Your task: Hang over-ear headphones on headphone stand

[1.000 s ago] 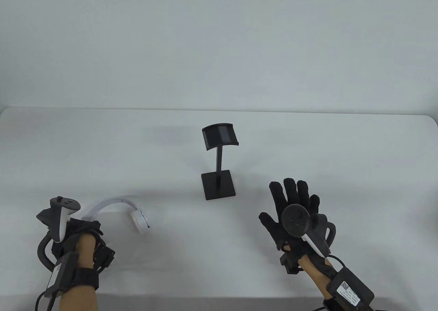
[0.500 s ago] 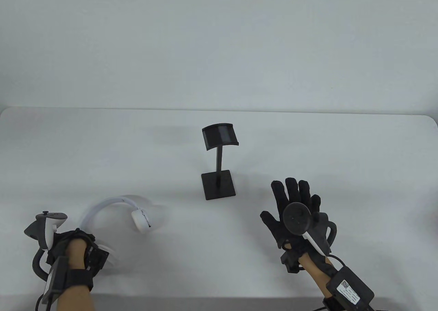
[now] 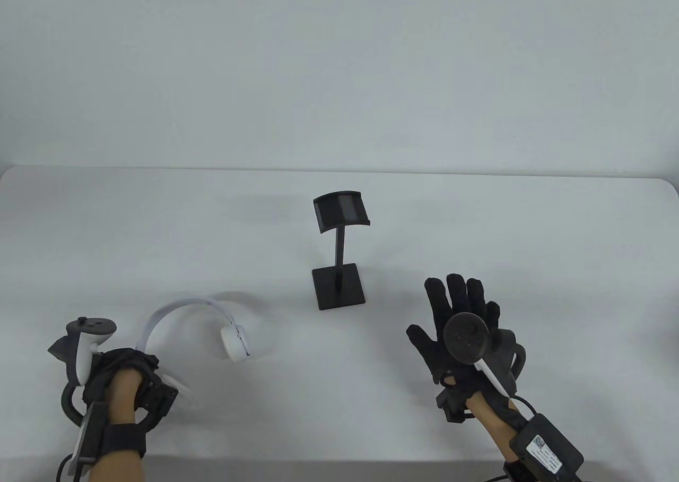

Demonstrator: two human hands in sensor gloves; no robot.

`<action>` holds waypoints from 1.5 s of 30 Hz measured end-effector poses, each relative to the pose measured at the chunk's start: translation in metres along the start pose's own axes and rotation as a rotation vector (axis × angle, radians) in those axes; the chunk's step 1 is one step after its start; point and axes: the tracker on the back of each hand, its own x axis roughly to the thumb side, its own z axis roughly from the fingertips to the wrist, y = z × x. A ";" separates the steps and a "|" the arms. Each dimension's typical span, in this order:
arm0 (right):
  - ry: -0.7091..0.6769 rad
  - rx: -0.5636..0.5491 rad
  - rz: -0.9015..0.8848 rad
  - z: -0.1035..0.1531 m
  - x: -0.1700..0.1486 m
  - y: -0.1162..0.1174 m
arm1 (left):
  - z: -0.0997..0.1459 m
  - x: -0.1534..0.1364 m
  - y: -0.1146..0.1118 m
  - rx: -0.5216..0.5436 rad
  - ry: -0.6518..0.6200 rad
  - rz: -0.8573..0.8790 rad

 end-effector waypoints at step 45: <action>0.077 -0.028 -0.091 -0.003 -0.018 -0.014 | 0.122 0.235 -0.083 0.298 -0.743 0.138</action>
